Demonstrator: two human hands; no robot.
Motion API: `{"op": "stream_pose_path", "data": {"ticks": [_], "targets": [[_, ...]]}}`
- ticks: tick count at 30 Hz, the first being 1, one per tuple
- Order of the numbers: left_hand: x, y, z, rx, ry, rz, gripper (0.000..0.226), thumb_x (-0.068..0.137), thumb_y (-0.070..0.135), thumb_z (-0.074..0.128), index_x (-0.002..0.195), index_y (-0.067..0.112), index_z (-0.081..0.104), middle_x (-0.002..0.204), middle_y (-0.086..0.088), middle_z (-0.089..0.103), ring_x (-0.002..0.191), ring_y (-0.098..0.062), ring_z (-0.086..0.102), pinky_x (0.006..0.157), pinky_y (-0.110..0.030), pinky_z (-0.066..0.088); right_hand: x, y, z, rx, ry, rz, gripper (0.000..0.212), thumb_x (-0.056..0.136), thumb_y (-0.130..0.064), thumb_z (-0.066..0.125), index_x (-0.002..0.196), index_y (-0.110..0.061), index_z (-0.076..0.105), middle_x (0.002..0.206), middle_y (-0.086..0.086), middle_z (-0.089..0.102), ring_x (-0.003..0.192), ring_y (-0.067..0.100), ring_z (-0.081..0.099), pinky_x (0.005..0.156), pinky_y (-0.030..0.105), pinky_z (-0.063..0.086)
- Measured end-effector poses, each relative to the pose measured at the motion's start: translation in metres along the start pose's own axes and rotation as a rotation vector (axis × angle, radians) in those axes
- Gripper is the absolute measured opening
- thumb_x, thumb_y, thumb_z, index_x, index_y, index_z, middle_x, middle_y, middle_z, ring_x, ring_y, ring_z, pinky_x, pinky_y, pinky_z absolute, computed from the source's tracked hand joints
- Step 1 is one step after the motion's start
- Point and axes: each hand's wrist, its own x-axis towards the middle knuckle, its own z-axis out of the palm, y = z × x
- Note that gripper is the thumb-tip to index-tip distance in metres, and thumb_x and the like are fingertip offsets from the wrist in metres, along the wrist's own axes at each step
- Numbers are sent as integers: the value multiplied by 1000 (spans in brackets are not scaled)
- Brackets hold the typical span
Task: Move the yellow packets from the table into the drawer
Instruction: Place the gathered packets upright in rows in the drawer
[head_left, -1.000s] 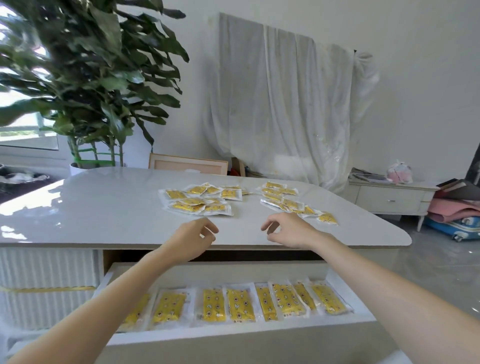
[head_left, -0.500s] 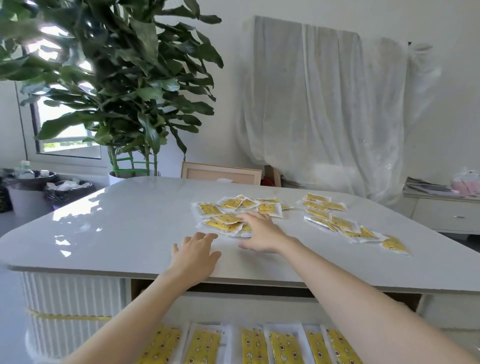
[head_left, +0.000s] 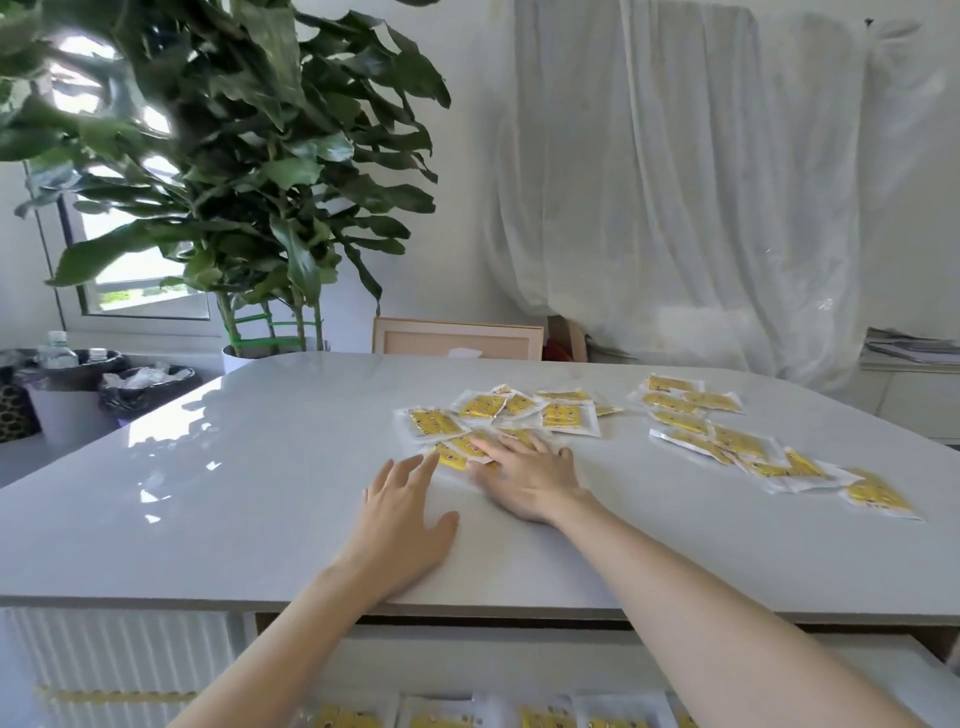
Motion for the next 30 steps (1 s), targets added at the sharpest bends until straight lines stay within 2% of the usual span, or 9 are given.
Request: {"op": "stream_pose_path", "data": {"ticks": [2, 5, 11, 14, 18, 21, 23, 27, 30], "targets": [[3, -1, -2, -35, 28, 4, 62, 94, 23, 48, 150, 21, 21, 153, 2, 25, 143, -20, 15, 115, -25, 12, -2, 3, -1, 14, 0, -4, 54, 92, -66, 17, 145, -56, 17, 160, -14, 14, 149, 20, 2, 116, 55, 4], [3, -4, -4, -133, 61, -42, 56, 95, 9, 41, 148, 18, 29, 152, -2, 28, 141, -21, 22, 114, -27, 16, -15, 3, -2, 41, -18, -29, 51, 93, -66, 16, 144, -57, 20, 159, -15, 16, 149, 18, 4, 117, 53, 3], [-15, -1, -6, -238, 21, -121, 50, 98, 11, 36, 147, 18, 31, 153, -1, 26, 142, -22, 23, 114, -32, 20, -53, 8, -6, 121, -63, -115, 44, 98, -60, 13, 139, -61, 26, 156, -20, 23, 148, 15, 10, 117, 43, 7], [-27, 6, -11, -229, -36, -105, 52, 98, 10, 34, 148, 19, 28, 154, -1, 23, 143, -22, 19, 115, -32, 18, -67, 6, -12, 187, -100, -139, 41, 102, -50, 15, 138, -58, 34, 152, -19, 33, 145, 13, 20, 116, 37, 18], [-43, 10, -22, -247, -107, -130, 55, 96, 12, 36, 149, 23, 26, 155, -1, 22, 144, -22, 16, 115, -34, 18, -82, -8, -30, 430, -195, -68, 38, 101, -43, 32, 127, -40, 59, 132, -8, 59, 125, 13, 49, 97, 25, 39], [-54, 11, -28, -225, -166, -168, 59, 92, 25, 48, 148, 28, 29, 153, -2, 24, 142, -23, 21, 115, -38, 26, -93, -20, -42, 560, -140, -88, 32, 98, -27, 45, 121, -23, 67, 129, -6, 62, 118, 10, 54, 79, 16, 42], [-59, 12, -32, -219, -180, -176, 65, 89, 32, 55, 148, 29, 28, 153, -3, 23, 142, -23, 22, 114, -40, 29, -93, -27, -45, 550, -77, -89, 32, 94, -23, 52, 123, -19, 65, 129, -3, 61, 117, 13, 55, 79, 16, 43], [-70, 13, -35, -181, -189, -191, 73, 88, 40, 58, 149, 24, 22, 154, -4, 20, 143, -24, 18, 115, -37, 26, -86, -42, -44, 331, -190, -28, 56, 86, -46, 61, 134, -18, 52, 135, 2, 54, 128, 23, 43, 98, 30, 42], [-76, 13, -38, -134, -240, -182, 79, 86, 42, 60, 150, 20, 18, 153, -5, 18, 143, -25, 16, 112, -36, 25, -79, -51, -42, 225, -251, 28, 72, 73, -59, 70, 126, -14, 51, 131, 6, 50, 126, 27, 38, 92, 33, 40]]}}
